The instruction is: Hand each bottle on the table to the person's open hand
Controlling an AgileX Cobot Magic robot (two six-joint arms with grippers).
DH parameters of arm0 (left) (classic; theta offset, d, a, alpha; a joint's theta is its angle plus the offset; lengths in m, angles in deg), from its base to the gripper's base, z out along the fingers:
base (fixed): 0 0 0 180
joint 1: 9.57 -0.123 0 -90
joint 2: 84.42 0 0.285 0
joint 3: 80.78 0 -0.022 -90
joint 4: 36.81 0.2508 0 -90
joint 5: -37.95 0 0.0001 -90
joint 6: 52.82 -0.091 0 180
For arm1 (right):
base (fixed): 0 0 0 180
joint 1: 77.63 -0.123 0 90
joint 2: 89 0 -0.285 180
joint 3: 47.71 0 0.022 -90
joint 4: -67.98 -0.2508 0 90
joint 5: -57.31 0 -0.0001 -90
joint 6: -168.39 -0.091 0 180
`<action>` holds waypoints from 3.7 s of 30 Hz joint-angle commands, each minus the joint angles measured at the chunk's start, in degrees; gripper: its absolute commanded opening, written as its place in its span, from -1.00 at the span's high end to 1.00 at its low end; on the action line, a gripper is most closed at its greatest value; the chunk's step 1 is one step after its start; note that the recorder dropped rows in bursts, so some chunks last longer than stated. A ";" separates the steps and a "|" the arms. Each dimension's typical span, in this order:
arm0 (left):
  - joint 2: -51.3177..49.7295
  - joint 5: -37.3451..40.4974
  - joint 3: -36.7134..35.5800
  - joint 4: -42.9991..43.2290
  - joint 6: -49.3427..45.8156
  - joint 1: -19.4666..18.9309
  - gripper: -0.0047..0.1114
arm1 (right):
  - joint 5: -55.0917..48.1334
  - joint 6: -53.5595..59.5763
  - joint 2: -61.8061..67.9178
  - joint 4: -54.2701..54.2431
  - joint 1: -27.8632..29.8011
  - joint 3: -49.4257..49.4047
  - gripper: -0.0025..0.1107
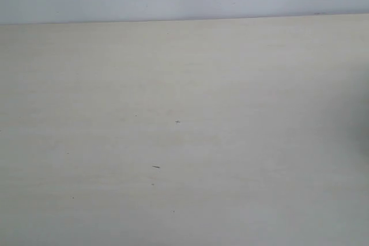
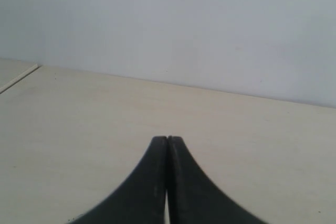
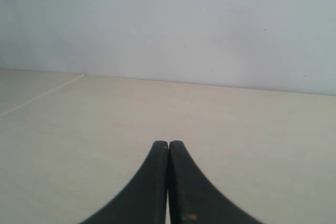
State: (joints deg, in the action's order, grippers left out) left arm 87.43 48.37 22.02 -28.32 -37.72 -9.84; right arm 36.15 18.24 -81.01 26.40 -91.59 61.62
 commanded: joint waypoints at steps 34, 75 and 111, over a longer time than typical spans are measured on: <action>0.37 -0.19 -0.01 1.39 0.37 -0.13 0.92 | 13.31 4.50 -0.21 5.07 11.29 -2.70 0.96; 0.37 -0.19 -0.01 1.37 0.23 -0.13 0.92 | 13.99 -35.29 -0.21 46.40 31.65 -6.54 0.96; 0.37 -0.07 -0.01 1.37 0.10 0.26 0.92 | 13.44 -34.68 -0.21 46.28 31.65 -6.54 0.96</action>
State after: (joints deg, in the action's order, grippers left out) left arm 87.43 48.42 22.02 -27.15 -37.61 -9.92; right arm 49.47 -16.27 -80.91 72.33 -60.34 55.35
